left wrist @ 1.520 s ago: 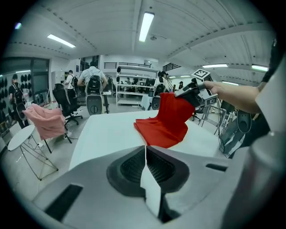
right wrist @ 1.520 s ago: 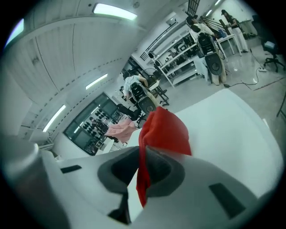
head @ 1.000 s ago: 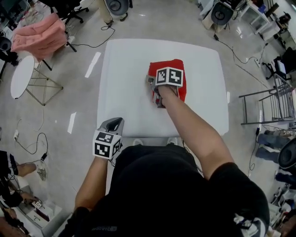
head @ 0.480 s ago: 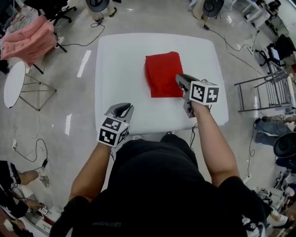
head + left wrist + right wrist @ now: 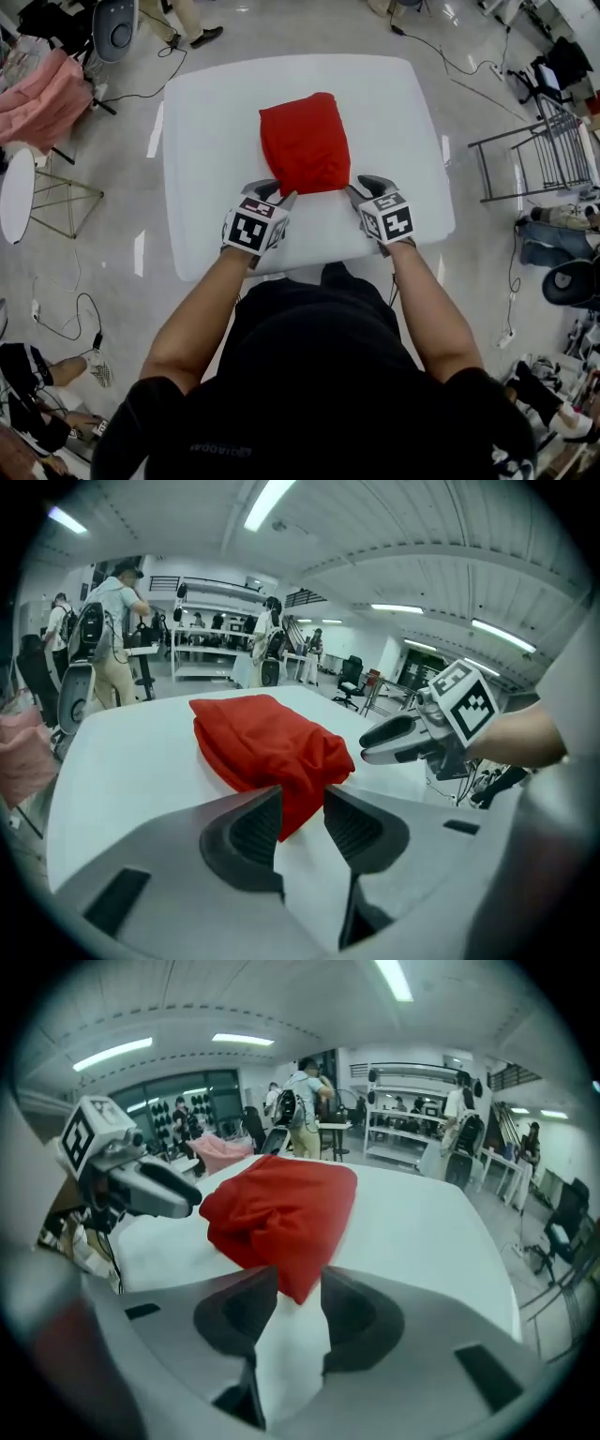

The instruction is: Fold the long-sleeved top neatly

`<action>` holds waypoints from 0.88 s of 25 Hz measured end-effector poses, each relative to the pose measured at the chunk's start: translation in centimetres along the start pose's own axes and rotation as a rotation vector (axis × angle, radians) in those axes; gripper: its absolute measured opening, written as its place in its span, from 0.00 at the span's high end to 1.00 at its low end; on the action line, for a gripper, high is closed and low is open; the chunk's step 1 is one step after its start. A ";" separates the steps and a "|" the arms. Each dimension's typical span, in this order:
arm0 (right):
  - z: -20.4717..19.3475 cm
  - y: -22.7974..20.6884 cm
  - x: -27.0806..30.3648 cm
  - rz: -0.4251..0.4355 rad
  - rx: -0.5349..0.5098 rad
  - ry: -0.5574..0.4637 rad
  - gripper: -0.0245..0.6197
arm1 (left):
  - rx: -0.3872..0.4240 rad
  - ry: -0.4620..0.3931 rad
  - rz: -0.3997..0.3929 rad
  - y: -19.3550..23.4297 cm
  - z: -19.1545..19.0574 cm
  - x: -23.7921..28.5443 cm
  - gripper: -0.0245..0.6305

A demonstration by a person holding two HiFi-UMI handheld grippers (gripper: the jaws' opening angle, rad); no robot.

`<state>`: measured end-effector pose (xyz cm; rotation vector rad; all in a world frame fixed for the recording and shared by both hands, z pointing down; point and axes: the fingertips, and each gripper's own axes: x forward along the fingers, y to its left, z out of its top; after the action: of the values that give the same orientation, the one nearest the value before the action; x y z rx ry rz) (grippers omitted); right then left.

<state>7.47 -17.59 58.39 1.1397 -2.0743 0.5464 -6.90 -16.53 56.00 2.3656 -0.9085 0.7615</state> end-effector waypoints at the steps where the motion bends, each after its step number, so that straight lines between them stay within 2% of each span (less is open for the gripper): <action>1: -0.5 0.4 0.4 -0.001 -0.055 0.021 0.72 | -0.015 0.012 0.005 0.0 -0.2 0.7 0.78; 3: -1.4 1.2 1.3 -0.002 -0.144 0.056 0.69 | -0.039 0.026 0.015 -0.1 -0.8 1.6 0.78; 7: -1.0 1.8 2.3 -0.026 -0.233 0.058 0.68 | -0.059 0.040 0.047 0.6 -1.3 2.4 0.79; 9: -1.1 1.7 2.4 -0.037 -0.271 0.057 0.68 | -0.084 0.047 0.072 0.9 -1.8 2.6 0.87; 11: -1.3 1.5 2.4 -0.052 -0.300 0.061 0.70 | -0.119 0.042 0.077 1.1 -2.0 2.4 0.89; 15: -1.2 1.2 2.7 -0.079 -0.338 0.047 0.88 | -0.224 -0.007 0.031 1.7 -1.6 1.2 0.92; 20: -0.4 0.2 0.5 -0.078 -0.365 -0.039 0.91 | -0.371 -0.120 -0.036 2.3 0.7 -2.3 0.92; 22: -0.6 -0.2 -0.2 -0.073 -0.428 -0.069 0.91 | -0.404 -0.125 -0.053 2.7 0.8 -3.2 0.92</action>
<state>7.93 -17.22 58.66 0.9831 -2.0658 0.0203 -10.56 -17.39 53.98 2.0849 -0.9454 0.3684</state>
